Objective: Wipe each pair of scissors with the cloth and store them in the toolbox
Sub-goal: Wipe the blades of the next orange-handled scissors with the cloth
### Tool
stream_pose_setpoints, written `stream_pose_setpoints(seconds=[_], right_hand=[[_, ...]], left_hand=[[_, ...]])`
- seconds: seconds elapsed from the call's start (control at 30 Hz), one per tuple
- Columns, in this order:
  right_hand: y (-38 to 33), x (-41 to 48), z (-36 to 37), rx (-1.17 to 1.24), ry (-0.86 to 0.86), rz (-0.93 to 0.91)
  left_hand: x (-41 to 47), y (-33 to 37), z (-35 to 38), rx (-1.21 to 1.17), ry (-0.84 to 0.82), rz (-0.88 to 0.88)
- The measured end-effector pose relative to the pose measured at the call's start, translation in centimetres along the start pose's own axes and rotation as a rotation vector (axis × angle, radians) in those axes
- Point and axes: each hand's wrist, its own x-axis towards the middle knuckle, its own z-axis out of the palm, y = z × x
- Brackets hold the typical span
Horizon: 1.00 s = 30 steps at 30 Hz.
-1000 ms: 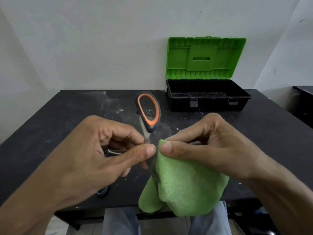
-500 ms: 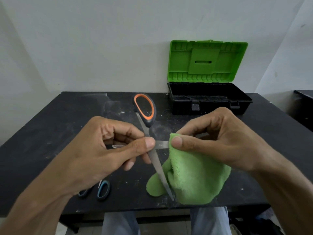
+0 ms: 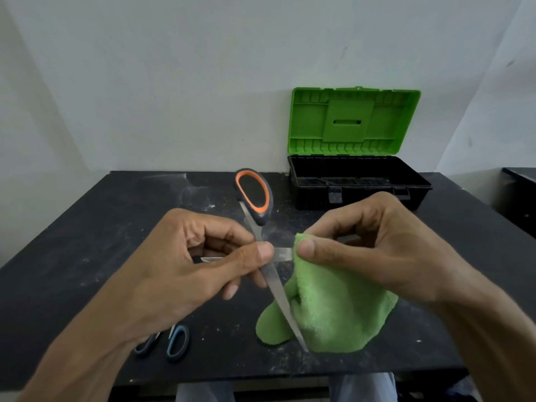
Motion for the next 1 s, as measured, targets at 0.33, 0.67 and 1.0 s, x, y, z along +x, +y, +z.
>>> stream_pose_setpoints(seconds=[0.33, 0.67, 1.0], right_hand=[[-0.2, -0.1, -0.3, -0.015, 0.007, -0.007], [-0.2, -0.1, -0.5, -0.022, 0.033, 0.003], [0.4, -0.3, -0.5, 0.081, -0.048, 0.124]], left_hand=[[0.0, 0.3, 0.0, -0.033, 0.003, -0.005], [0.0, 0.3, -0.1, -0.054, 0.033, 0.0], [-0.4, -0.7, -0.6, 0.055, 0.072, 0.072]])
